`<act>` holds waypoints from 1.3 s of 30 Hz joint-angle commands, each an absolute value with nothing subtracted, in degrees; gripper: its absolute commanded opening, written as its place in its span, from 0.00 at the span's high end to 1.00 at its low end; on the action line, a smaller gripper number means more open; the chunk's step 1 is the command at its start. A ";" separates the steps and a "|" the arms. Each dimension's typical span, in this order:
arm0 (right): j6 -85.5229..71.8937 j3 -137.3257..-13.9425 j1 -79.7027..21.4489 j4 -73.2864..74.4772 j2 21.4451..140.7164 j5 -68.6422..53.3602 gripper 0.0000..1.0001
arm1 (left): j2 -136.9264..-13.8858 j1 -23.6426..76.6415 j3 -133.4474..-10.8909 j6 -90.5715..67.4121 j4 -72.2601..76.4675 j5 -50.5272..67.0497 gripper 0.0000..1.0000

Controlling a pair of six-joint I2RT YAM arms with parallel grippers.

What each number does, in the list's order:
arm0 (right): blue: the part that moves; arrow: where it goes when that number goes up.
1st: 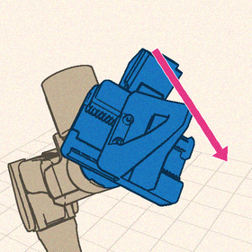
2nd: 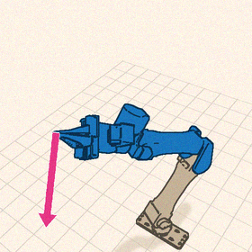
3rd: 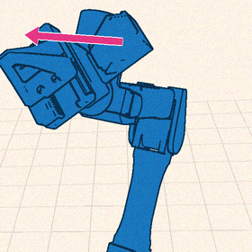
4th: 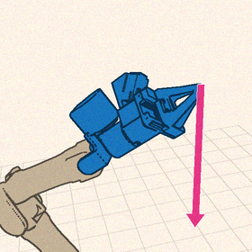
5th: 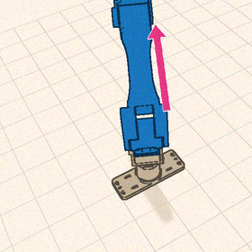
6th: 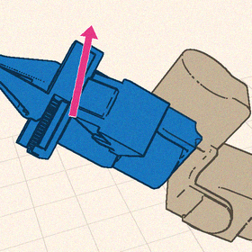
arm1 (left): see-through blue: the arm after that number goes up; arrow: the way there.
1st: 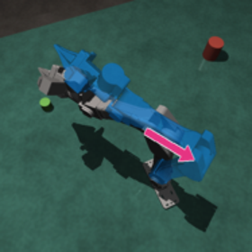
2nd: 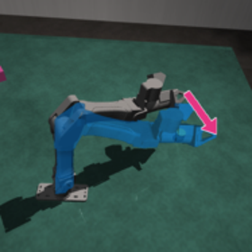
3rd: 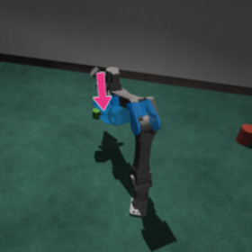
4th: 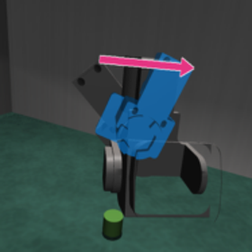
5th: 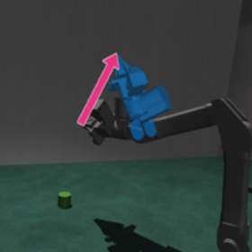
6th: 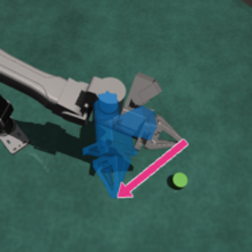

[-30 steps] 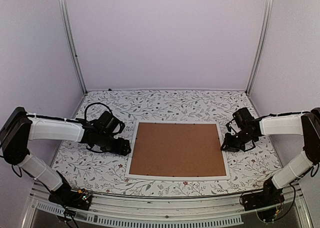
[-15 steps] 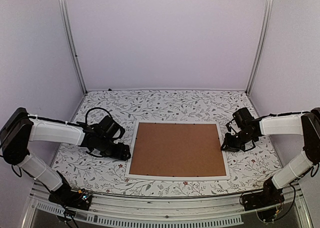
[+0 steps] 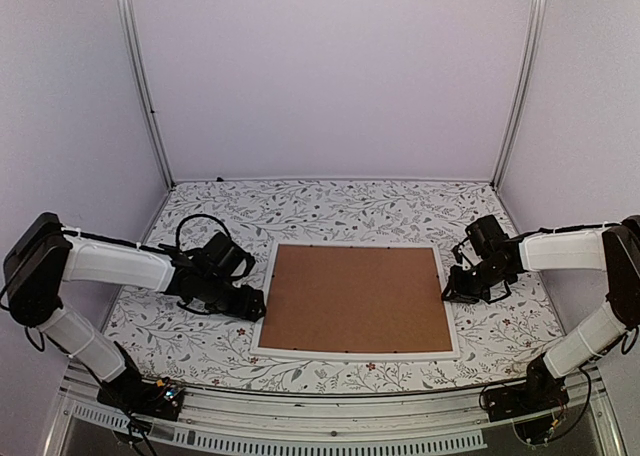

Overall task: Put the photo into the frame
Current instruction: Press the fastener onto the backboard.

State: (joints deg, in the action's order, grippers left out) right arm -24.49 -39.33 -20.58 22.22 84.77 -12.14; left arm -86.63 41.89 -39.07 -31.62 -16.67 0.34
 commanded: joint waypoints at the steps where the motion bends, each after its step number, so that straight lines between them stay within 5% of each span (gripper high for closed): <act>1: -24.78 -37.80 -21.24 21.28 85.09 -12.81 0.83 | -91.07 43.88 -38.97 -32.85 -14.73 1.83 0.20; 13: -24.83 -37.18 -21.18 20.83 85.34 -12.88 0.83 | -95.72 47.48 -40.01 -34.05 -14.25 0.34 0.20; 39: -24.58 -37.44 -21.20 21.27 85.80 -11.86 0.78 | -85.25 44.04 -40.02 -32.49 -18.11 -4.65 0.19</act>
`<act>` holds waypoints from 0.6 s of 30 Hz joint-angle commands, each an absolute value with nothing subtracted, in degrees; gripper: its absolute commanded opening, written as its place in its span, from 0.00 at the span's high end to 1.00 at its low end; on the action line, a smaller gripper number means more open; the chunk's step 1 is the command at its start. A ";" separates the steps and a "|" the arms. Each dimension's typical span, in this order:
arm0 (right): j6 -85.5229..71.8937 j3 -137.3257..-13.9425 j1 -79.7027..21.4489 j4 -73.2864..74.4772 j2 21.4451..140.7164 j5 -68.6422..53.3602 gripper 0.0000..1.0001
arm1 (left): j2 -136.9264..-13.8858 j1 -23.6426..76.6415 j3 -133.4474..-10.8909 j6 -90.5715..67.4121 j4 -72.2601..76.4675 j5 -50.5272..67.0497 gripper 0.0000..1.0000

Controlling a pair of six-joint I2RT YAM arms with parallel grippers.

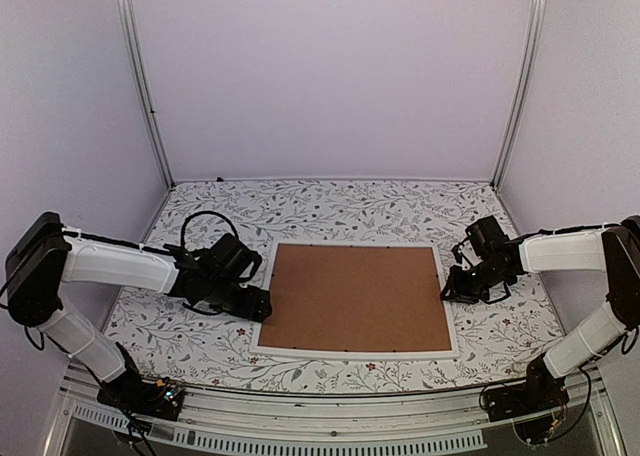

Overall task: Put the photo into the frame
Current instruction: Press the fastener onto the backboard.

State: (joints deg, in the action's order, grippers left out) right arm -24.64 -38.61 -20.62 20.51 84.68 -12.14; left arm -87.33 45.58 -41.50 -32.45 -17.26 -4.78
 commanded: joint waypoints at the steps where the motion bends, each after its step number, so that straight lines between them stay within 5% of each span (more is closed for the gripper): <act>1: -24.54 -37.38 -21.18 21.31 85.87 -11.86 0.78 | -85.10 43.84 -39.80 -32.52 -18.12 -4.60 0.20; 18: -24.58 -36.56 -21.19 20.43 86.48 -12.13 0.78 | -88.44 42.72 -38.23 -32.61 -15.72 -2.94 0.20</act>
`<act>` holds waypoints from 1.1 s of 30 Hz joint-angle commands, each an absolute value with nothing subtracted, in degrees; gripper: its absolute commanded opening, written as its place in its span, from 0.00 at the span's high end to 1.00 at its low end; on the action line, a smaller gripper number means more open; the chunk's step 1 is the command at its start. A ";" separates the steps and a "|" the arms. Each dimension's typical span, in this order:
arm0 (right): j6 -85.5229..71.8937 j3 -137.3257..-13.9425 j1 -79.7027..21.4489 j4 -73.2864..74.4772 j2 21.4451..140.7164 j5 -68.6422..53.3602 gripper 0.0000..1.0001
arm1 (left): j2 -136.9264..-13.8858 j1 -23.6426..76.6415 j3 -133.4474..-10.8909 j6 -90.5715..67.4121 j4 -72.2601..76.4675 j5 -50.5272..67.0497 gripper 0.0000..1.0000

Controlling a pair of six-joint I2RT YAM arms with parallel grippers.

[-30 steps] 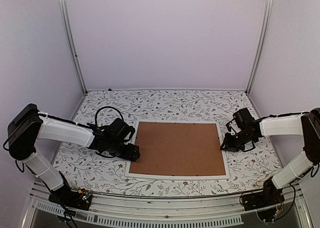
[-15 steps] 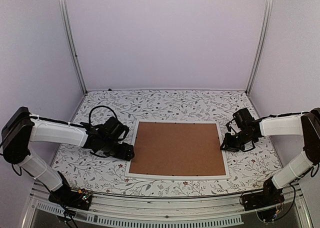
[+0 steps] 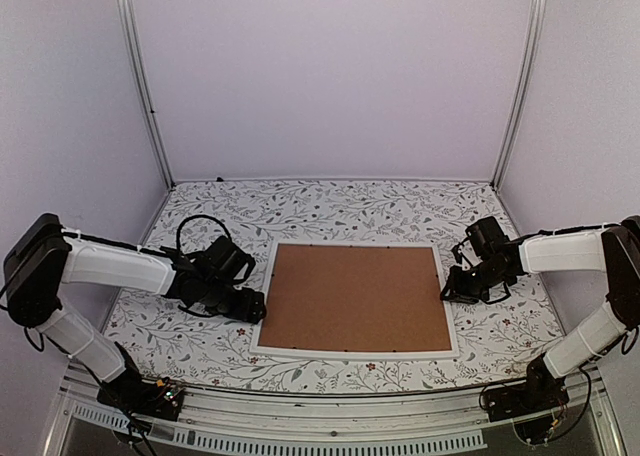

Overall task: Put the photo into the frame
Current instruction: Press the fastener onto the backboard.

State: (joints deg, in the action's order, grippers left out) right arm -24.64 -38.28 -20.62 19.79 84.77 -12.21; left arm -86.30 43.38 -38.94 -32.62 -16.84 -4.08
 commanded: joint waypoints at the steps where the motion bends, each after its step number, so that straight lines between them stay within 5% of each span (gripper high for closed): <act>1: -24.54 -36.56 -21.23 20.47 86.42 -12.08 0.78 | -88.83 42.76 -38.23 -32.63 -15.59 -2.78 0.20; 33: -24.59 -35.85 -21.20 19.86 86.92 -12.13 0.78 | -91.06 45.18 -40.45 -32.44 -19.61 -8.61 0.20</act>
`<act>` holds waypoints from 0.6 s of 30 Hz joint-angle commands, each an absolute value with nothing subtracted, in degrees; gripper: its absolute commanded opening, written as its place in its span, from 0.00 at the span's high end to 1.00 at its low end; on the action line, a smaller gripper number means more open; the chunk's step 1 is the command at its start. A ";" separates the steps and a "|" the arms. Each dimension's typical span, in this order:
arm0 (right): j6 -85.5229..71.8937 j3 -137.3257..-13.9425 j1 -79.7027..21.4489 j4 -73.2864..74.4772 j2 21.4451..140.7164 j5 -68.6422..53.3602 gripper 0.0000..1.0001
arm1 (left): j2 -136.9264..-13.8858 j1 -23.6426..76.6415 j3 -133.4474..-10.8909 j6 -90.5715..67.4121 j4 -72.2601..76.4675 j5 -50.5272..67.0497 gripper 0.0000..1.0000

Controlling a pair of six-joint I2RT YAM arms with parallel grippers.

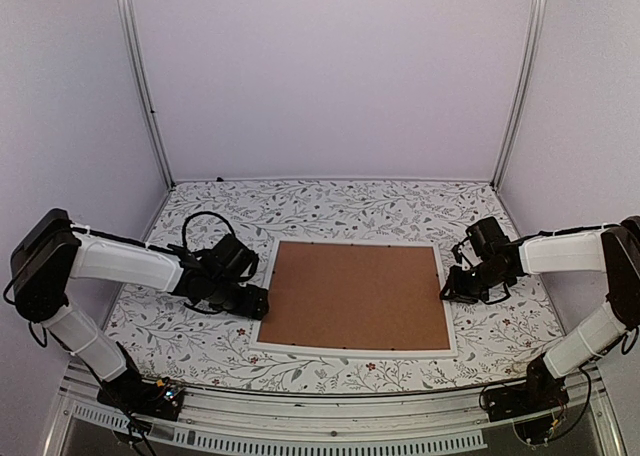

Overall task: Put the photo into the frame
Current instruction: Press the fastener onto the backboard, then position the photo frame at the center of the board.

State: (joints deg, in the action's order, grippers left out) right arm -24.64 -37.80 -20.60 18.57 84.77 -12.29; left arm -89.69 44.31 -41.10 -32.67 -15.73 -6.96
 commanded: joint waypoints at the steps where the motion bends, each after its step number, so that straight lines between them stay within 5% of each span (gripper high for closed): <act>1: -24.53 -35.92 -21.18 19.86 86.92 -12.06 0.79 | -90.12 45.15 -40.76 -32.37 -19.61 -8.39 0.20; 18: -23.62 -37.34 -21.19 19.71 87.87 -11.86 0.79 | -81.62 38.70 -43.08 -29.35 -13.02 0.44 0.19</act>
State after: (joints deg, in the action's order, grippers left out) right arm -24.62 -37.85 -20.60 18.50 84.86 -12.27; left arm -82.50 40.10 -41.21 -31.14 -15.59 -2.87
